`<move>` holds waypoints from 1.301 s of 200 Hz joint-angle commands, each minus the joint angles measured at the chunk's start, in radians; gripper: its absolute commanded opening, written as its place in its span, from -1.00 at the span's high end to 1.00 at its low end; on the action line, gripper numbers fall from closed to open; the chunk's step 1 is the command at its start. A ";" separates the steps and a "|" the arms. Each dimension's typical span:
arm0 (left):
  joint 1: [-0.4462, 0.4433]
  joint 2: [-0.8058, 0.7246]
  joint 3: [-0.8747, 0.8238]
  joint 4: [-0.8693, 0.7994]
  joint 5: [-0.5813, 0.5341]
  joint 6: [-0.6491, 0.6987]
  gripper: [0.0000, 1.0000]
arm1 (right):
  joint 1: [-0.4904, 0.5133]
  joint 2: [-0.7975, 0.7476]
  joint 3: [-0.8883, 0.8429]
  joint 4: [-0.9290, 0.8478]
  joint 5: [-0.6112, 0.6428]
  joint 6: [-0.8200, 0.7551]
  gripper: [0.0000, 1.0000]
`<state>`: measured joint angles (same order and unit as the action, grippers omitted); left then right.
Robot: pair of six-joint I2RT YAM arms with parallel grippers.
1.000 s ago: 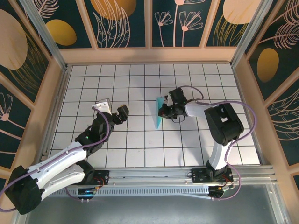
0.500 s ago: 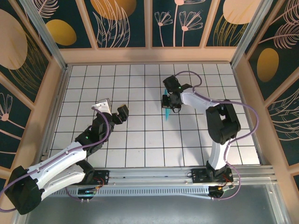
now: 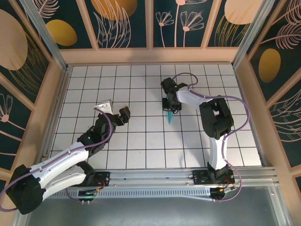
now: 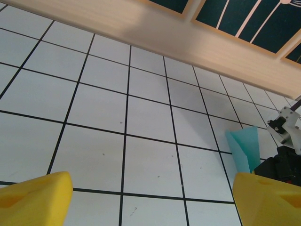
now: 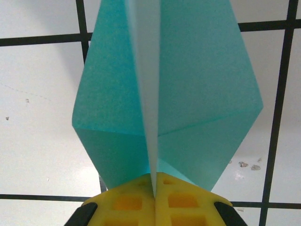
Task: Fold a paper plane with a square sheet of paper (fold left side to right side)
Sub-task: Turn over the paper plane at the center of the table, then move the paper plane to the top-center of the table.
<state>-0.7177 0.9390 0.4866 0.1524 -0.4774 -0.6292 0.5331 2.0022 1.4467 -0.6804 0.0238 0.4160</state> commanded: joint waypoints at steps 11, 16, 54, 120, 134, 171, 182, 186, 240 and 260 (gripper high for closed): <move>0.008 0.005 0.035 -0.004 0.010 0.017 -0.76 | 0.008 0.019 0.001 0.018 -0.029 -0.004 0.78; 0.008 0.004 0.035 -0.004 0.009 0.017 -0.76 | 0.007 0.021 0.000 0.019 -0.026 -0.005 0.75; 0.008 -0.005 0.030 -0.011 0.010 0.017 -0.76 | 0.008 0.031 -0.008 0.024 -0.012 0.002 0.68; 0.008 -0.020 0.027 -0.019 0.005 0.013 -0.77 | 0.008 0.049 -0.028 0.042 0.010 0.006 0.65; 0.009 -0.019 0.026 -0.019 0.005 0.013 -0.77 | 0.008 0.052 -0.041 0.060 -0.001 0.007 0.64; 0.008 -0.022 0.027 -0.022 0.002 0.014 -0.77 | 0.008 0.060 -0.064 0.088 0.011 0.014 0.55; 0.007 -0.023 0.027 -0.023 -0.001 0.014 -0.77 | 0.008 0.063 -0.065 0.094 0.016 0.016 0.52; 0.008 -0.023 0.027 -0.024 -0.003 0.014 -0.77 | 0.007 0.063 -0.064 0.099 0.018 0.017 0.50; 0.008 -0.041 0.025 -0.035 -0.024 0.013 -0.77 | -0.004 0.109 0.021 0.132 0.075 0.026 0.35; 0.008 -0.049 0.023 -0.043 -0.028 0.013 -0.78 | -0.010 0.155 0.087 0.124 0.081 0.014 0.30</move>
<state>-0.7177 0.9089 0.4870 0.1303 -0.4801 -0.6292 0.5320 2.0796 1.4719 -0.5705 0.0563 0.4278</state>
